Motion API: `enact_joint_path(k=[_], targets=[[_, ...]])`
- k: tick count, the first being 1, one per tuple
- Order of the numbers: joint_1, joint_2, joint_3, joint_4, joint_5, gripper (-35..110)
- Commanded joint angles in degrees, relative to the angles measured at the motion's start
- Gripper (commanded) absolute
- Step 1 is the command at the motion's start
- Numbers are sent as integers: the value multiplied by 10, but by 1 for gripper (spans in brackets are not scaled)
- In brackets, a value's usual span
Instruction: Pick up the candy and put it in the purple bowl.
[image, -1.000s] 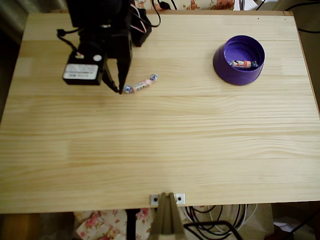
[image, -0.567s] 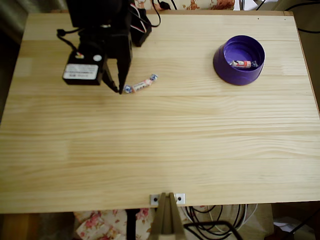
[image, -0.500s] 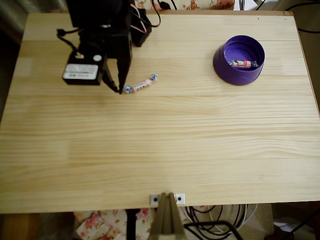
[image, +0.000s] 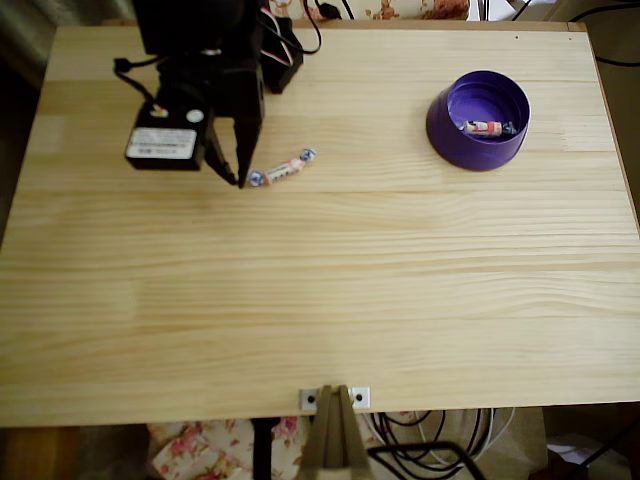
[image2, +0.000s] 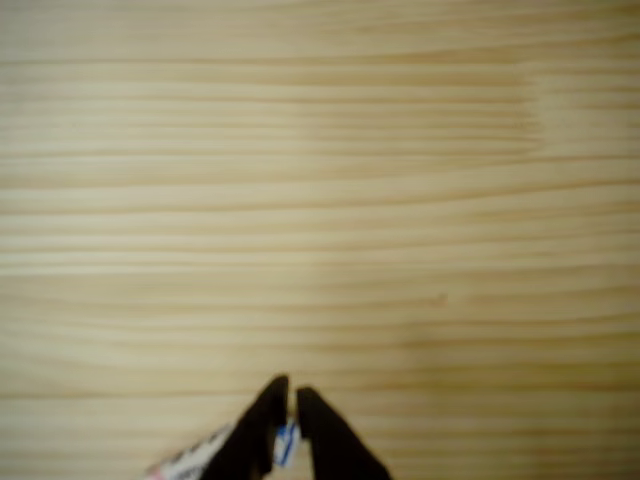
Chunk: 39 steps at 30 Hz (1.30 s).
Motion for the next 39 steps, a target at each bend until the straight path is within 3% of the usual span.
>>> enact_joint_path(k=[1, 11, 26, 30, 39], targets=[[7, 8, -6, 9, 7, -1], [-44, 8, -6, 7, -44, 0], [10, 8, -4, 3, 9, 0], [9, 8, 7, -41, -12, 0], [4, 8, -57, -16, 81, -1]])
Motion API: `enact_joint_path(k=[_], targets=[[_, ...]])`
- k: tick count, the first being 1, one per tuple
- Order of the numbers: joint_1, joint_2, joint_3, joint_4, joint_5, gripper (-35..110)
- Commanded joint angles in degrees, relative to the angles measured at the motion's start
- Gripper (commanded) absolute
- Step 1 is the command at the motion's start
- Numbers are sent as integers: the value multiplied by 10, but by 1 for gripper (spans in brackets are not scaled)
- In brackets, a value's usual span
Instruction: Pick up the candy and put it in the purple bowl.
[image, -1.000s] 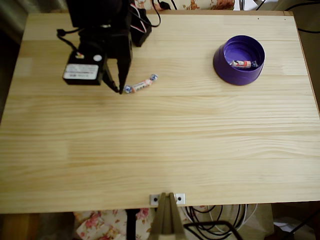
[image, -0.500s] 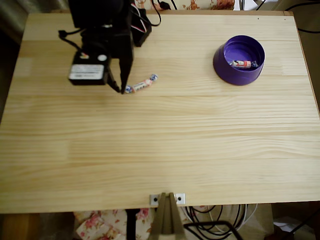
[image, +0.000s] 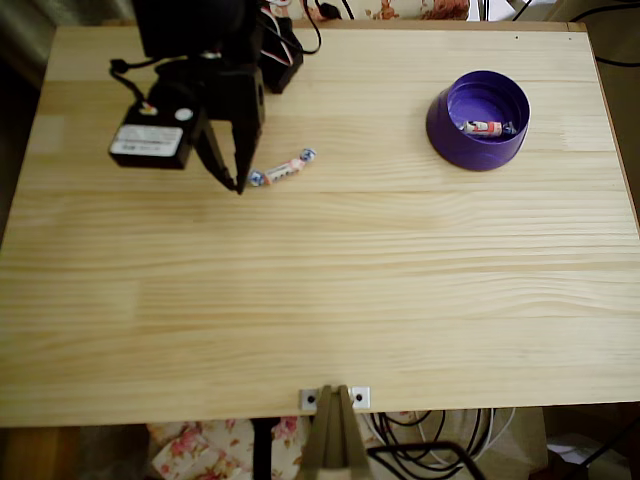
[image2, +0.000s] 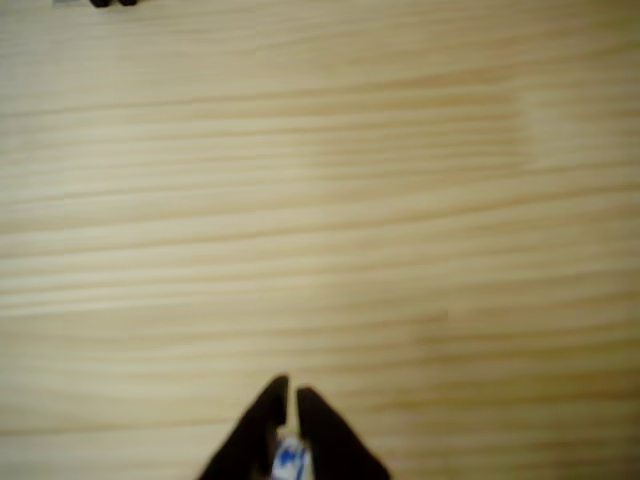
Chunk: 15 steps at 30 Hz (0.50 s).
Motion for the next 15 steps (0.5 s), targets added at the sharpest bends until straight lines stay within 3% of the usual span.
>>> enact_joint_path(k=[1, 15], targets=[[8, 5, -82, 23, 30, -1], [-20, -44, -208, 100, -47, -1]])
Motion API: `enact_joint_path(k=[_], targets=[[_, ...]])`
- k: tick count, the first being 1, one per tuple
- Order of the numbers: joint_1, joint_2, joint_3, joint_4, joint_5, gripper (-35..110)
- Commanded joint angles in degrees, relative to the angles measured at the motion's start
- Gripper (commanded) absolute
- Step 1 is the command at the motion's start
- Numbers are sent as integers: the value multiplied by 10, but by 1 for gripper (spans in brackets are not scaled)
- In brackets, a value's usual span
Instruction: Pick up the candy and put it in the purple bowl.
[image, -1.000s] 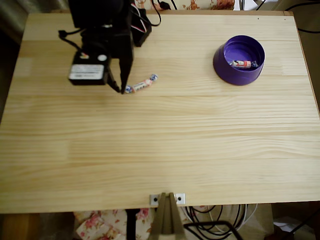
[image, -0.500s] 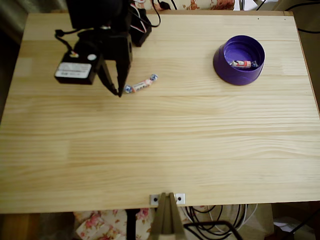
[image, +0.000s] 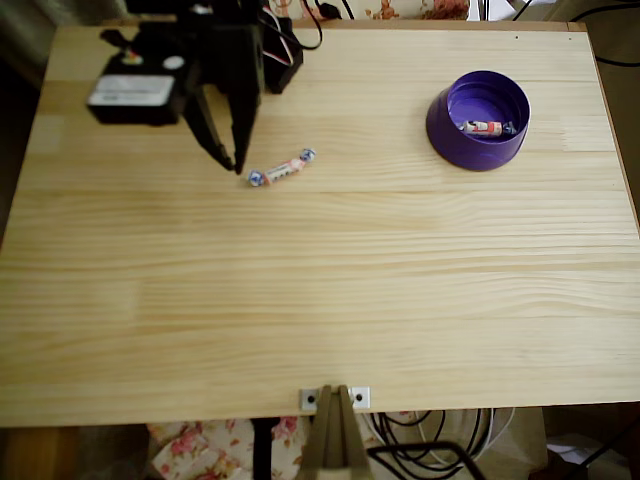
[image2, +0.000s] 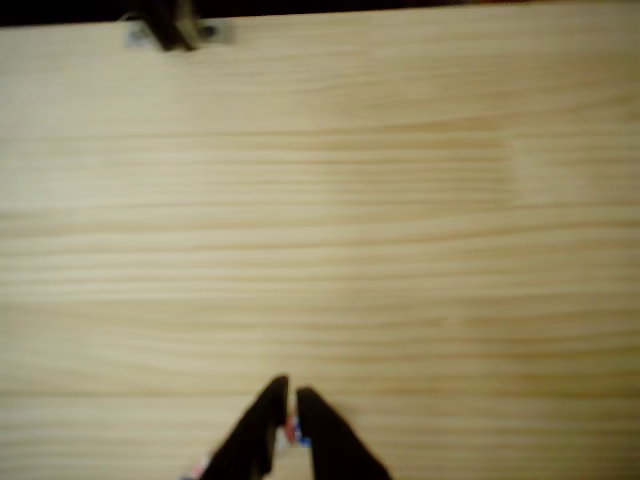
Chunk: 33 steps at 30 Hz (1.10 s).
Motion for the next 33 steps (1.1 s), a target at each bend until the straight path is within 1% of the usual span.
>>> enact_joint_path(k=[1, 6, 8, 12, 16, 19, 23, 28, 33], targets=[[-4, -9, -71, 17, -21, -1], [-20, -4, -104, -1, -43, -1], [-26, -34, -129, -13, -43, -1], [-37, -156, -197, -47, -80, -1], [-14, -347, -329, -18, -87, -1], [-7, -425, -368, -17, -107, -1], [-22, -437, -359, -32, -148, -1], [-58, -417, -343, -32, -253, -1], [-95, -380, -325, -4, -339, -1]])
